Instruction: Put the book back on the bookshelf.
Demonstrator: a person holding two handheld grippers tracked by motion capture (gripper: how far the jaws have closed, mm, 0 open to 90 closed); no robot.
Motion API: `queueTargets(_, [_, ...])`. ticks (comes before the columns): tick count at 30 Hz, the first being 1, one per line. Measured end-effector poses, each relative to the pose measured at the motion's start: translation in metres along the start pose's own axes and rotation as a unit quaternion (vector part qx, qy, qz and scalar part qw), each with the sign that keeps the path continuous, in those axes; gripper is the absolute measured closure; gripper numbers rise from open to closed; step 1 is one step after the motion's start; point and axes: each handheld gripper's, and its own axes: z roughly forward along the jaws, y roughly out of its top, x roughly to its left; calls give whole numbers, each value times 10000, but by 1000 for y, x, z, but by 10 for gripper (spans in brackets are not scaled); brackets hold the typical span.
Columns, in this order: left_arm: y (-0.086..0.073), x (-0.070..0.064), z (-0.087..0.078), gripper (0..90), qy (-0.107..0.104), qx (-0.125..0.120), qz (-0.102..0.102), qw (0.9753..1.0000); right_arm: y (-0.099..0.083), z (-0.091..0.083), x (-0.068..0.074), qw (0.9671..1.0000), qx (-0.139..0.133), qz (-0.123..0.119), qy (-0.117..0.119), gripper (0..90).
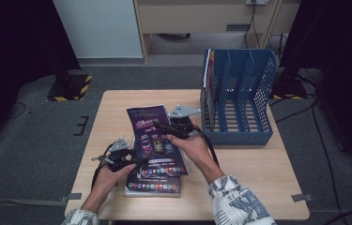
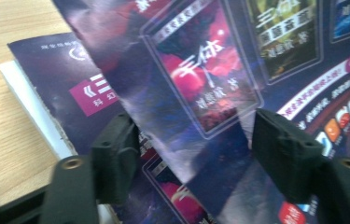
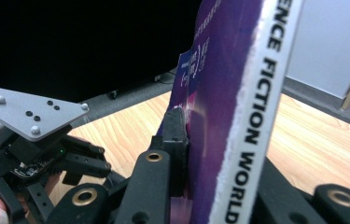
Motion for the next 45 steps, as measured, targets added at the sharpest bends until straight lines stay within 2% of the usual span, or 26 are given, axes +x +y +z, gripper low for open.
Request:
queueTargets(2, [1, 1, -2, 380, 13, 12, -13, 10000, 0, 0, 0, 10000, -15, 12, 31, 814])
queueTargets(5, [2, 6, -6, 490, -7, -52, -167, 9998, -1, -1, 0, 9999, -82, -12, 69, 817])
queueTargets(8, [3, 8, -9, 597, 17, -120, -220, 9997, -1, -2, 0, 9999, -103, 4, 93, 820])
queueTargets(15, [5, 8, -12, 721, 110, -97, -248, 9996, 0, -3, -1, 9998, -128, 12, 120, 820])
queueTargets(22, [9, 7, -20, 770, 247, -211, -112, 9994, 3, -8, -1, 9998, -127, 22, 175, 804])
queueTargets(27, [12, 3, -24, 773, 372, -328, 111, 9987, 13, -14, -1, 9998, -90, -71, 181, 773])
queueTargets(32, [16, 0, -30, 782, 561, -492, 334, 9967, 24, -17, -1, 9996, -146, -138, 206, 740])
queueTargets(35, [18, -1, -35, 793, 664, -598, 422, 9951, 28, -18, -2, 9994, -223, -68, 267, 727])
queueTargets(38, [19, 0, -37, 798, 690, -656, 454, 9944, 31, -17, -3, 9988, -276, -73, 403, 671])
queueTargets(41, [19, 0, -38, 800, 672, -673, 481, 9943, 35, -17, -2, 9983, -291, -138, 476, 657])
queueTargets(45, [19, -1, -38, 799, 675, -696, 548, 9938, 42, -20, -3, 9974, -439, -197, 533, 661])
